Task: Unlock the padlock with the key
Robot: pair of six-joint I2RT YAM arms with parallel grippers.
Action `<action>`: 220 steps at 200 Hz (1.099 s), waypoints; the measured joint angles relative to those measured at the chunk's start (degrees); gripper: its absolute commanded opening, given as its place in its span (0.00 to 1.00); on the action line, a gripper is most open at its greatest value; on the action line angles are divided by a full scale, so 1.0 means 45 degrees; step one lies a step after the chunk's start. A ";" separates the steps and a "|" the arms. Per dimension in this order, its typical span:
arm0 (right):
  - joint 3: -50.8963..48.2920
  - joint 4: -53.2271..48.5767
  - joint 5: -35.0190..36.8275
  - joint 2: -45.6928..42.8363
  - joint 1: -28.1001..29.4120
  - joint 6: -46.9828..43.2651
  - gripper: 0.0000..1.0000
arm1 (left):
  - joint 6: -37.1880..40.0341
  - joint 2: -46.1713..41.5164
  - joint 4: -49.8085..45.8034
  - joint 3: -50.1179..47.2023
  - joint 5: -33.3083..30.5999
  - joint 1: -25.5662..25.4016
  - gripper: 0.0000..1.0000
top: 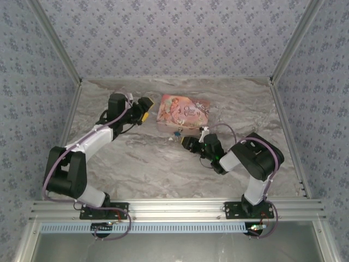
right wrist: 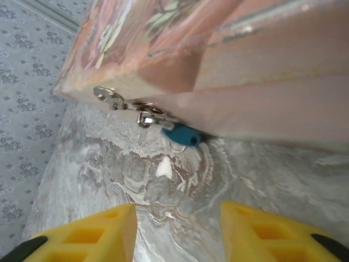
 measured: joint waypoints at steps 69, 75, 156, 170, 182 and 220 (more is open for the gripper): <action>-0.0418 -0.2778 -0.0408 -0.1996 -0.0981 -0.0913 0.71 | 0.2715 0.2701 -0.0787 0.2030 0.0753 0.0155 0.72; -0.0481 -0.3016 -0.0442 -0.2234 -0.1069 -0.1044 0.73 | 0.2812 0.2861 -0.0797 0.2064 0.0835 0.0136 0.72; -0.0690 -0.4158 -0.1025 -0.4129 -0.1705 -0.1535 0.93 | 0.3303 0.4789 -0.0563 0.2550 0.1637 -0.0500 0.61; -0.0690 -0.4114 -0.1137 -0.4138 -0.1695 -0.1535 0.92 | 0.3230 0.4969 -0.0452 0.2550 0.1724 -0.0500 0.57; -0.0695 -0.3963 -0.1214 -0.4133 -0.1651 -0.1549 0.91 | 0.3181 0.5085 -0.0364 0.2550 0.1753 -0.0500 0.54; -0.0695 -0.2866 -0.1379 -0.3886 -0.1501 -0.1685 0.89 | 0.3123 0.5119 0.0049 0.2307 0.1758 -0.0646 0.51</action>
